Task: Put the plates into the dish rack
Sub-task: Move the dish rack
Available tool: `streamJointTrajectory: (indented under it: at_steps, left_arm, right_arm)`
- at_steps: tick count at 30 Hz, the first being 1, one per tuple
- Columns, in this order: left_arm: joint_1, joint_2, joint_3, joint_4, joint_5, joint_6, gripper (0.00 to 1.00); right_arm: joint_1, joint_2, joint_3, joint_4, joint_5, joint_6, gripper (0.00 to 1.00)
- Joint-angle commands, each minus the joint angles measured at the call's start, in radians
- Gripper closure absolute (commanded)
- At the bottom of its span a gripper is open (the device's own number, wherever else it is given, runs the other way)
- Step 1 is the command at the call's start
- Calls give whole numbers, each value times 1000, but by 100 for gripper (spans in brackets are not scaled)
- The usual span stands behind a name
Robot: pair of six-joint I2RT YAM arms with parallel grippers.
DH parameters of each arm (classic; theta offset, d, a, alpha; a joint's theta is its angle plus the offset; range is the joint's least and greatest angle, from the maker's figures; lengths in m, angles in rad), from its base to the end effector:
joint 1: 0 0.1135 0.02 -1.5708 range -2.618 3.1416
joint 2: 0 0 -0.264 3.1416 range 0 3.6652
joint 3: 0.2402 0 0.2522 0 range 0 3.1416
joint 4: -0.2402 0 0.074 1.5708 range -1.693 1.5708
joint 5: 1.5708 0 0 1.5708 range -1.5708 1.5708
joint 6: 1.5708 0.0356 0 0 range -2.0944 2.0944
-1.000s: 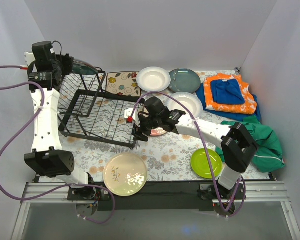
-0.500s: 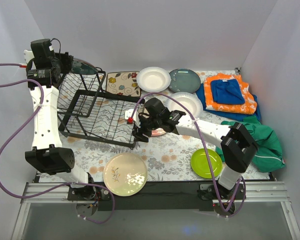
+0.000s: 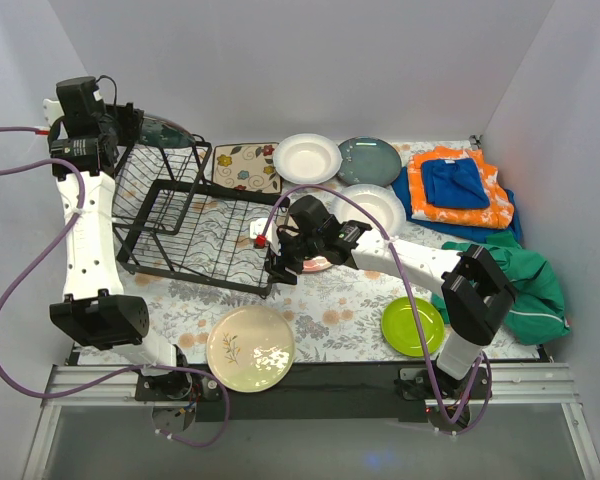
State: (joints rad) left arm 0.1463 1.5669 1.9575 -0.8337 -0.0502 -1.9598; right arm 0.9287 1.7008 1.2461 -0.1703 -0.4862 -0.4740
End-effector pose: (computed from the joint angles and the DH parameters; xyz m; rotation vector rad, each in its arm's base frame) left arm 0.3179 0.0487 0.4793 -1.9227 1.0551 -1.0580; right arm 0.2180 0.3192 0.2599 -1.6357 1.5033 0.7867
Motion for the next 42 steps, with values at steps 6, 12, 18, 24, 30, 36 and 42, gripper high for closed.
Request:
streamJointTrajectory:
  at_steps: [6, 12, 18, 24, 30, 36, 42]
  left_arm:
    - [-2, -68, 92, 173, 49, -464, 100]
    - [-2, -65, 119, 186, 79, -458, 100]
    - [-1, -44, 187, 154, 72, -445, 100]
    - [-2, -67, 176, 151, 62, -452, 100]
    - [-1, -85, 179, 136, 64, -459, 100]
    - [-2, -119, 156, 127, 62, -461, 100]
    - [-1, -136, 146, 114, 30, -464, 100]
  right_arm:
    - [-5, -32, 1, 20, -23, 8, 32]
    - [-5, -27, 3, 18, -22, 8, 32]
    - [-5, -27, 3, 20, -20, 9, 32]
    - [-7, -27, 1, 20, -20, 8, 32]
    - [-5, -24, 3, 20, -20, 8, 32]
    - [-7, -21, 3, 18, -22, 8, 32]
    - [-5, -23, 1, 17, -20, 6, 32]
